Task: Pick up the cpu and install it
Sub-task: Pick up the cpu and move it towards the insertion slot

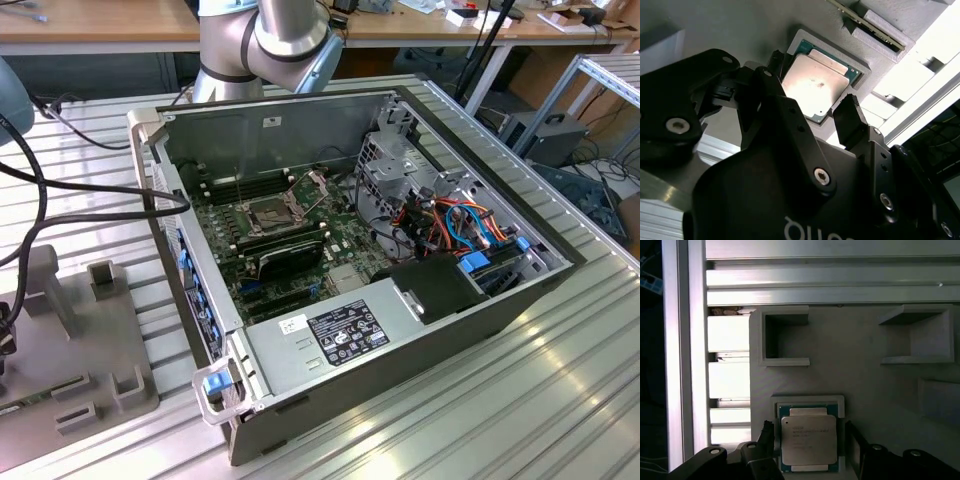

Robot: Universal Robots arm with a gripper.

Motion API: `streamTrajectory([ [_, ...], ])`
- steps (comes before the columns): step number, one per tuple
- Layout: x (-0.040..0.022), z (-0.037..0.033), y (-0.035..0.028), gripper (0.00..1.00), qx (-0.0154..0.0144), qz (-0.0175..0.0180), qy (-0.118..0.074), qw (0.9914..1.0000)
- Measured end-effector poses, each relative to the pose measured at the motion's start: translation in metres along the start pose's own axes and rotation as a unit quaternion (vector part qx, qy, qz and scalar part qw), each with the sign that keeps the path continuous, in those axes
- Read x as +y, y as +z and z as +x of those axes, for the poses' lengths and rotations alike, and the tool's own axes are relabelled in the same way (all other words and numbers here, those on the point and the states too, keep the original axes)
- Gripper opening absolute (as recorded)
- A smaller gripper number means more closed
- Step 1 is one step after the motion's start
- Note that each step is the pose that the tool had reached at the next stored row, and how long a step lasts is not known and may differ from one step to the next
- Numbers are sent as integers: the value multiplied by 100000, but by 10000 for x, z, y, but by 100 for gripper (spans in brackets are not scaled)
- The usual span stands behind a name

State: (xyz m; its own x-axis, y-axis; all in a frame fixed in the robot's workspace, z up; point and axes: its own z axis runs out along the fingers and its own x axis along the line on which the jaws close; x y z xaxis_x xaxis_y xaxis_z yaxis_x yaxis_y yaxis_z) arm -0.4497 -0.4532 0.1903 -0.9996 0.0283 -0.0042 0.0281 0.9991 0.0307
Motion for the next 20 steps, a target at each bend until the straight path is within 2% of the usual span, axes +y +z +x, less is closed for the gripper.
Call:
streamTrajectory([
  [20, 11, 14, 10, 67, -3, -3, -78, 100000],
])
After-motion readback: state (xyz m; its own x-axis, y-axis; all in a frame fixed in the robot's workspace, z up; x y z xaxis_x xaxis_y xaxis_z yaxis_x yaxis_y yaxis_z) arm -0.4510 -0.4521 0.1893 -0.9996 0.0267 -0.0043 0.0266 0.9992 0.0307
